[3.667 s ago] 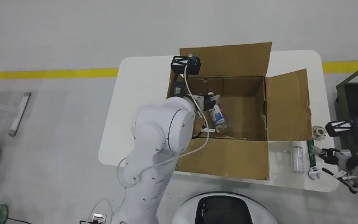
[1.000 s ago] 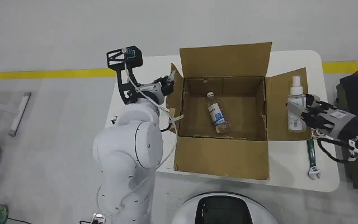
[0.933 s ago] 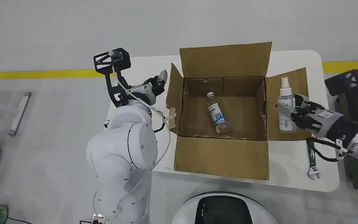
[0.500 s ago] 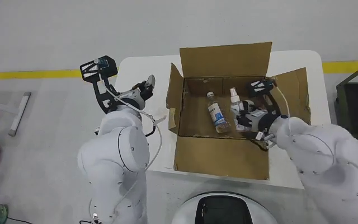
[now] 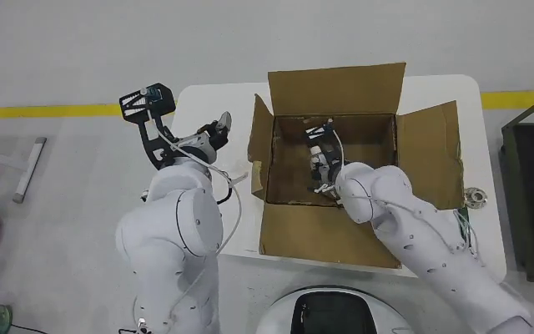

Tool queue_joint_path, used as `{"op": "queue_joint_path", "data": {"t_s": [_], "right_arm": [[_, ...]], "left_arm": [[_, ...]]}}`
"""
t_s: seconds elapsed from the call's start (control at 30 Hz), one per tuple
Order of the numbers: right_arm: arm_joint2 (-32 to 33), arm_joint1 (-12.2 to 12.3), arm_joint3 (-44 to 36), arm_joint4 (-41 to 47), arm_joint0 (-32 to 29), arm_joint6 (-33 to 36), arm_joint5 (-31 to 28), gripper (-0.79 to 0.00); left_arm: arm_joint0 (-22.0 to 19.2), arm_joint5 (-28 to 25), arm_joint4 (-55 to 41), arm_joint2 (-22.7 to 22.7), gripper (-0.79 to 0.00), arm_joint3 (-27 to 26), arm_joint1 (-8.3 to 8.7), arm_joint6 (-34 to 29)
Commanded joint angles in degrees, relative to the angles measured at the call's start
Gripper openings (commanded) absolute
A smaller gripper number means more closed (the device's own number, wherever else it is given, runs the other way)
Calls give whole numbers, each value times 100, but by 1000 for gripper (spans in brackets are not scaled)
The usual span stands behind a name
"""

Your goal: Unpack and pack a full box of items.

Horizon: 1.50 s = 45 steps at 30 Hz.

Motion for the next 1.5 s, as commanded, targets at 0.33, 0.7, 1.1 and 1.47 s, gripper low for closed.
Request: {"op": "queue_joint_path", "data": {"t_s": [0.33,0.7,1.1,1.47], "right_arm": [[137,-64,-42,245,57,140,-270,-37],[1533,150,-1816,306,-578,600,-590,0],[5240,525,-3841,485,-1930,2138,-1716,0],[6419,717,-3466,725,-3766,2478,-2608,0]], "left_arm": [[0,0,0,0,0,0,0,0],[0,0,0,0,0,0,0,0],[0,0,0,0,0,0,0,0],[0,0,0,0,0,0,0,0]]}}
